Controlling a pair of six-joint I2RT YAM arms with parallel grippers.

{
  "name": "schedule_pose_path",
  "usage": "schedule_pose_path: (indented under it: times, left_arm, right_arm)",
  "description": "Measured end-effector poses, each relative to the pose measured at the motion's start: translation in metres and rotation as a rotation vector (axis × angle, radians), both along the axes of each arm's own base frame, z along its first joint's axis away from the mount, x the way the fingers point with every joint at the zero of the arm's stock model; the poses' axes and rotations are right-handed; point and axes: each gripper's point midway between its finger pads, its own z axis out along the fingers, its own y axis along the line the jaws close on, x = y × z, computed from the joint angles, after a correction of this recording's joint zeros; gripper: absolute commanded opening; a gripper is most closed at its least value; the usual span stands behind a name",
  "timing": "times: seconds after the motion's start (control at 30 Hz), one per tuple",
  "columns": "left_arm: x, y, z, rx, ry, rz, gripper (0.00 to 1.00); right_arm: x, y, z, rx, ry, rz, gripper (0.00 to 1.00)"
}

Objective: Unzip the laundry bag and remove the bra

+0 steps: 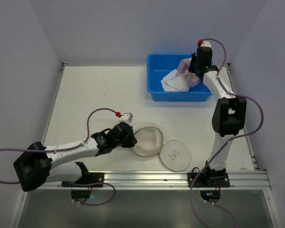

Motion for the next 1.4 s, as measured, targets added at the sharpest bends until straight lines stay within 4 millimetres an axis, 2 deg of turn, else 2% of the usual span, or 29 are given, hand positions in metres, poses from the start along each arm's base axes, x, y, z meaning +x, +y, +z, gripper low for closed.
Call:
schedule_pose_path:
  times: [0.1,0.17,0.27,0.3,0.33,0.37,0.43,0.47,0.53,0.57,0.63,0.67,0.73,0.8,0.87,0.97,1.0,1.07,1.13,1.2,1.4]
  left_arm:
    - [0.0,0.001,0.0,0.007,-0.006,-0.009,0.0]
    - [0.0,0.001,0.0,0.008,-0.007,-0.011,0.0]
    - [0.001,0.001,0.0,0.009,-0.008,-0.012,0.0]
    - [0.001,0.001,0.0,0.008,-0.007,-0.012,0.0]
    - [0.001,0.001,0.0,0.008,-0.007,-0.012,0.0]
    - [0.001,0.001,0.0,0.008,-0.007,-0.012,0.0]
    - [0.001,0.001,0.0,0.008,-0.007,-0.012,0.0]
    - [0.001,0.001,0.0,0.009,-0.007,-0.012,0.0]
    - [0.001,0.001,0.0,0.009,-0.007,-0.012,0.0]
    - [0.001,0.001,0.0,0.009,-0.006,-0.013,0.04]
    - [0.001,0.002,0.0,0.01,-0.007,-0.012,0.07]
    - [0.001,0.002,0.0,0.011,-0.007,-0.013,0.11]
    - [0.001,0.001,0.001,0.012,-0.007,-0.014,0.15]
    - [0.003,-0.001,0.004,0.007,-0.013,-0.016,0.18]
    - [0.007,-0.004,0.011,0.001,-0.03,-0.022,0.2]
    - [0.017,-0.008,0.026,-0.019,-0.057,-0.013,0.21]
    - [0.02,-0.009,0.03,-0.025,-0.065,-0.009,0.22]
    - [0.025,-0.009,0.036,-0.03,-0.078,-0.001,0.22]
    - [0.028,-0.008,0.037,-0.03,-0.084,0.005,0.22]
    - [0.03,-0.006,0.036,-0.024,-0.083,0.012,0.22]
    - [0.037,0.002,0.035,-0.015,-0.08,0.041,0.2]
  right_arm:
    - [-0.008,-0.013,-0.042,0.037,0.138,-0.053,0.0]
    - [-0.016,-0.025,-0.063,0.059,0.209,-0.099,0.0]
    - [-0.026,-0.041,-0.077,0.082,0.275,-0.153,0.01]
    - [-0.026,-0.045,-0.077,0.089,0.287,-0.166,0.04]
    - [-0.024,-0.048,-0.075,0.094,0.289,-0.176,0.11]
    - [-0.02,-0.05,-0.073,0.101,0.286,-0.183,0.3]
    - [-0.012,-0.05,-0.066,0.113,0.275,-0.188,0.45]
    - [-0.009,-0.048,-0.063,0.119,0.269,-0.184,0.58]
    - [-0.007,-0.044,-0.058,0.136,0.267,-0.171,0.72]
    - [-0.008,-0.042,-0.056,0.141,0.266,-0.164,0.84]
    - [-0.012,-0.035,-0.049,0.155,0.267,-0.145,0.95]
    - [-0.014,-0.032,-0.042,0.161,0.258,-0.133,0.99]
    - [-0.028,-0.026,-0.026,0.174,0.25,-0.109,0.99]
    - [-0.046,-0.019,0.005,0.187,0.212,-0.083,0.99]
    - [-0.071,-0.011,0.044,0.203,0.144,-0.048,0.99]
    - [-0.128,0.007,0.097,0.23,0.033,0.022,0.99]
    - [-0.147,0.013,0.108,0.243,0.001,0.043,0.99]
    - [-0.195,0.027,0.11,0.283,-0.041,0.099,0.99]
    - [-0.242,0.037,0.093,0.328,-0.036,0.137,0.99]
    - [-0.275,0.039,0.061,0.375,-0.018,0.141,0.99]
    - [-0.347,0.05,-0.074,0.468,0.251,0.116,0.99]
